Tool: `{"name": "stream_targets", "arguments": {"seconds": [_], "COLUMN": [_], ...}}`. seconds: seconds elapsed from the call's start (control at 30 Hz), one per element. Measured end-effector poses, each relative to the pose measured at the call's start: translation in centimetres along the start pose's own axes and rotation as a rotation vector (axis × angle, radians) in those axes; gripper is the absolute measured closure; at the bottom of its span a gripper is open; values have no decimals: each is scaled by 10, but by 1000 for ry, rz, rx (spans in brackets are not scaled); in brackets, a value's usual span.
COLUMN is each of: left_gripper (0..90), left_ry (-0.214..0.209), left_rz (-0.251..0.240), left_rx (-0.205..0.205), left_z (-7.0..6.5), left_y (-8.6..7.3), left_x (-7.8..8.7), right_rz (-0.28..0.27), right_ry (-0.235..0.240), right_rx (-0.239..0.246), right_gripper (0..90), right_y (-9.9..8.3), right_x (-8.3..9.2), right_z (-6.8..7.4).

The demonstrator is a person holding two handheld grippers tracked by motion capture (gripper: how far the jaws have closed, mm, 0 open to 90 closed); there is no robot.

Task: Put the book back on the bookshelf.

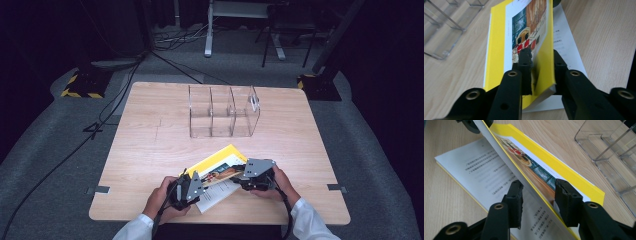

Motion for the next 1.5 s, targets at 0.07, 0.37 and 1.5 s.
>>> {"name": "stream_targets", "arguments": {"seconds": [0.07,0.37,1.5], "left_gripper": [784,783,438], "left_ry": [-1,-66,77], "left_rz": [1,-36,100], "left_rx": [-10,47,46], "left_z": [1,18,15], "left_y": [-2,-24,5], "left_x": [2,29,29], "right_rz": [-7,-37,-89], "right_ry": [4,24,61], "right_rx": [-10,-29,146], "right_gripper": [573,578,793], "right_y": [0,-12,7], "right_x": [0,-2,-2], "right_z": [0,-11,13]}}
Point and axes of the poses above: each handheld gripper's, and its own axes: x roughly backward along the jaws, y roughly out of its top, z roughly to its left, the point moved 3 cm from there along -x, roughly forward along the jaws, and after that the axes turned 11 degrees about -z, right-handed, at the moved point
